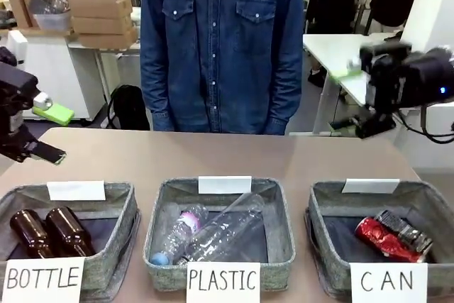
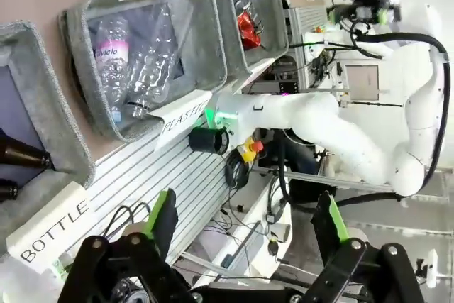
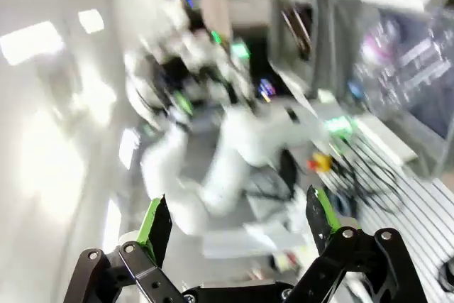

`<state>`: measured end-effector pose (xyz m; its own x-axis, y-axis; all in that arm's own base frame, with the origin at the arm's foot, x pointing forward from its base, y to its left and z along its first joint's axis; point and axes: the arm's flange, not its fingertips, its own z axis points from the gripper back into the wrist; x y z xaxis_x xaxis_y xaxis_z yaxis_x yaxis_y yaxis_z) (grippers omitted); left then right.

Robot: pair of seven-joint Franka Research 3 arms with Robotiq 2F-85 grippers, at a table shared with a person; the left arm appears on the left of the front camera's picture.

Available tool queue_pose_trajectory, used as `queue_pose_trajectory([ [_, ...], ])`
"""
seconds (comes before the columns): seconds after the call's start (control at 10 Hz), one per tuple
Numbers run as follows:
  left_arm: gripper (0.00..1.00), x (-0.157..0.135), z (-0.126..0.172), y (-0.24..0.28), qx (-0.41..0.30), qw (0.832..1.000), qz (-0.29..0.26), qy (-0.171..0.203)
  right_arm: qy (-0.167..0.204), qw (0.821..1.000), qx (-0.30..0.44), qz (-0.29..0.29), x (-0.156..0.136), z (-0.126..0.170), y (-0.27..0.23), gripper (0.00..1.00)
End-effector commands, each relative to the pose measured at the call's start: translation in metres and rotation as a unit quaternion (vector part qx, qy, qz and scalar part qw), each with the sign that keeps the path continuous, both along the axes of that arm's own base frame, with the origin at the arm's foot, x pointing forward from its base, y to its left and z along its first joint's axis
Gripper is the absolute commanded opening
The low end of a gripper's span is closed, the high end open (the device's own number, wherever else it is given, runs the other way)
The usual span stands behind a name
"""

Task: Sort the can waste into the basket.
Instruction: Pick up the can waste from the table and place it in the right Fabric basket.

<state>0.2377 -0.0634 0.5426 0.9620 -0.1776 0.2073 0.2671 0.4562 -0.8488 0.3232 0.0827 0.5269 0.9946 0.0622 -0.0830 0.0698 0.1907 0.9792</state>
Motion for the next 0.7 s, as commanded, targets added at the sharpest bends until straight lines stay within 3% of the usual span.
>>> queue_pose_trajectory([
  [0.0, 1.0, 0.0018, 0.0024, -0.0185, 0.009, 1.0, -0.027, -0.003, -0.032, 0.996, -0.028, 0.074, -0.0131, -0.0102, 0.0003, 1.0],
  [0.6, 1.0, 0.0018, 0.0024, -0.0185, 0.009, 1.0, -0.027, -0.003, -0.032, 0.996, -0.028, 0.074, -0.0131, -0.0102, 0.0003, 1.0],
])
